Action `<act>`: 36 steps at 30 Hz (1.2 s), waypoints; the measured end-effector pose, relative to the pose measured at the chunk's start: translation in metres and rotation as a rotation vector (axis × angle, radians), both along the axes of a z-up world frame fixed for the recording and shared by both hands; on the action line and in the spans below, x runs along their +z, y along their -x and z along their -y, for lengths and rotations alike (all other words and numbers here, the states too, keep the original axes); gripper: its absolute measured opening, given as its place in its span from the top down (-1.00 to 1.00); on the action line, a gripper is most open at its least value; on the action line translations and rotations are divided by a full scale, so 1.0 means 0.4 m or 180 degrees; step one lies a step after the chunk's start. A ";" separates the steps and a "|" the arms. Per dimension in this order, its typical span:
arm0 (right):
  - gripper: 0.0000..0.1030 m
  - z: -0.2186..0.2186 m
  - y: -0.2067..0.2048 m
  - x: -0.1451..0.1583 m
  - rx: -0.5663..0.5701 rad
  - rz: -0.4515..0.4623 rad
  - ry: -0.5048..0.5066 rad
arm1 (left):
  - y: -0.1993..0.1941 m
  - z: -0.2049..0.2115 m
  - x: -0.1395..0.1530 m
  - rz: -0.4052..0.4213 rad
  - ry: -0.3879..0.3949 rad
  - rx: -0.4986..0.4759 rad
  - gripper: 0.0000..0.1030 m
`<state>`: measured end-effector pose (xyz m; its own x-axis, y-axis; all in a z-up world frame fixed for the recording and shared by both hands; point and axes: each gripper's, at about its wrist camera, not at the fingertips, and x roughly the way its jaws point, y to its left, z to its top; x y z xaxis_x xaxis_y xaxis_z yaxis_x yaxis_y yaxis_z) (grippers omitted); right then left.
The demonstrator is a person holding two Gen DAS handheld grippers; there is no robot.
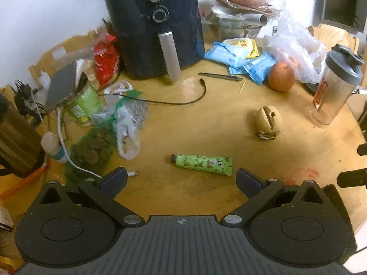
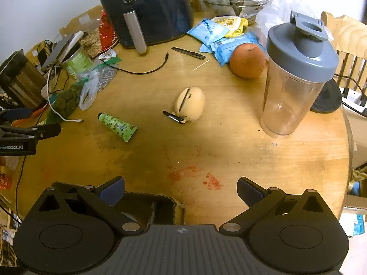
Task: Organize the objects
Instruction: 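Move the open left tool to the green tube on the table, then close the left tool around the green tube and lift it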
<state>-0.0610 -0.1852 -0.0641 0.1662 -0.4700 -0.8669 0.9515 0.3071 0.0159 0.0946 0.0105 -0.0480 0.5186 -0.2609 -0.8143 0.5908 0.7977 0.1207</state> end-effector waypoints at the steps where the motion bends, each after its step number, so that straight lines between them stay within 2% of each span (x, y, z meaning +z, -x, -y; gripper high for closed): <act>1: -1.00 0.002 0.001 -0.001 -0.0024 -0.0001 -0.0005 | -0.008 0.001 -0.006 -0.0041 0.0027 0.0004 -1.00; 8: -1.00 0.009 0.004 -0.009 -0.0281 -0.0011 -0.0035 | -0.083 0.015 -0.079 -0.0450 0.0263 0.0070 -0.99; 15: -1.00 0.018 -0.001 -0.012 -0.0368 -0.0066 -0.0060 | -0.153 0.047 -0.151 -0.0617 0.0288 0.0236 -0.98; 17: -1.00 0.023 -0.003 -0.008 -0.0444 -0.0072 -0.0054 | -0.174 0.055 -0.172 -0.0682 0.0306 0.0309 -0.74; 21: -1.00 0.036 -0.005 0.009 -0.0535 -0.0083 0.0002 | -0.207 0.068 -0.212 -0.0827 0.0322 0.0473 -0.70; 24: -1.00 0.041 -0.003 0.022 -0.0633 -0.0093 0.0044 | -0.215 0.080 -0.236 -0.0839 0.0274 0.0497 -0.55; 30: -1.00 0.036 0.010 0.021 -0.0880 -0.0098 0.0033 | -0.203 0.103 -0.256 -0.0602 0.0150 0.0362 -0.19; 32: -1.00 0.031 0.014 0.016 -0.0974 -0.0102 0.0015 | -0.194 0.112 -0.256 -0.0502 0.0078 0.0267 0.08; 34: -1.00 0.024 0.018 0.012 -0.1019 -0.0105 0.0005 | -0.186 0.116 -0.254 -0.0482 0.0092 0.0168 0.19; 36: -1.00 0.018 0.021 0.007 -0.1061 -0.0105 -0.0005 | -0.179 0.126 -0.260 -0.0515 0.0078 0.0076 0.22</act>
<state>-0.0694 -0.1925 -0.0611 -0.0246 -0.4925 -0.8699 0.9996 -0.0212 -0.0163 0.1663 -0.0398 -0.1522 0.3875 -0.2709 -0.8812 0.5819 0.8133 0.0058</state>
